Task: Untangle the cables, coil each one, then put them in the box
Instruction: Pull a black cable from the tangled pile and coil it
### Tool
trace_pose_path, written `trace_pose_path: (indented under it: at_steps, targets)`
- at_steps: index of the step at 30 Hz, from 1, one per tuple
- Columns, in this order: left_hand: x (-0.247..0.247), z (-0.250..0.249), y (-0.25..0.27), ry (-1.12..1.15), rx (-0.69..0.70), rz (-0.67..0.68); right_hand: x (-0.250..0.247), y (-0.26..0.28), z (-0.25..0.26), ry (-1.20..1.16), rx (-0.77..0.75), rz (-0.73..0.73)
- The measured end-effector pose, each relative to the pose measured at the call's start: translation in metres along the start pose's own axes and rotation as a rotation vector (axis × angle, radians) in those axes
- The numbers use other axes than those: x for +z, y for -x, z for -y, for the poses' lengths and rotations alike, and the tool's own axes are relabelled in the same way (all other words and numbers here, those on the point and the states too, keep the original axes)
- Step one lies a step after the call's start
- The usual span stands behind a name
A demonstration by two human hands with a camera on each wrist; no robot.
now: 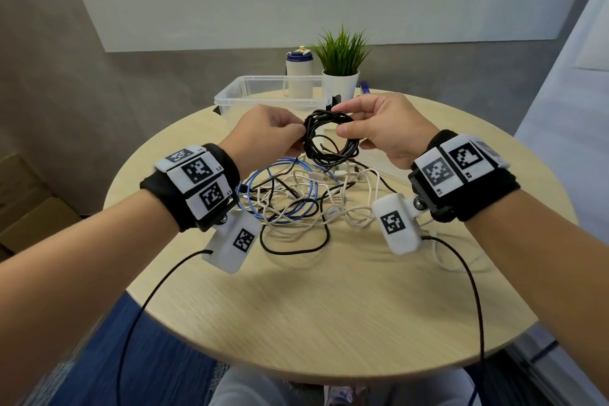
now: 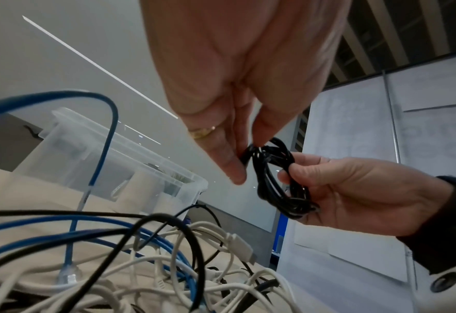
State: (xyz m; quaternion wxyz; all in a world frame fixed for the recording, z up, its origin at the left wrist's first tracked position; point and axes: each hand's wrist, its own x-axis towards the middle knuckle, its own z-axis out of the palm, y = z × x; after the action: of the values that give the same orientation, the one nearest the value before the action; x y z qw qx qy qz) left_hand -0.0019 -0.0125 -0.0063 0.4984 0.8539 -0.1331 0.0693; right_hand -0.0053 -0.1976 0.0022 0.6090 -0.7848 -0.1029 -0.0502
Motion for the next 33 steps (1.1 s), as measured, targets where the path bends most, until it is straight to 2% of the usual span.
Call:
trace_pose_path:
  at_steps: [6, 9, 14, 22, 28, 33]
  targets:
    - [0.005, 0.001, -0.003, -0.059, -0.007, -0.024, 0.004, -0.002, -0.002, -0.003, -0.013, 0.012]
    - [0.005, 0.001, -0.003, -0.079, -0.003, 0.010, 0.002, -0.006, -0.006, 0.039, -0.013, 0.023]
    - [0.005, 0.006, -0.002, 0.003, -0.024, 0.079, 0.001, -0.007, -0.013, 0.109, -0.007, 0.101]
    - [0.006, 0.001, 0.001, 0.156, -0.015, 0.143, 0.008, -0.004, -0.015, 0.067, -0.052, 0.159]
    - [0.006, -0.005, 0.004, 0.182, -0.159, 0.250, 0.006, -0.009, -0.013, 0.204, -0.063, 0.180]
    - [0.007, -0.010, 0.007, 0.134, -0.157, 0.279, 0.002, -0.008, -0.011, 0.184, -0.054, 0.202]
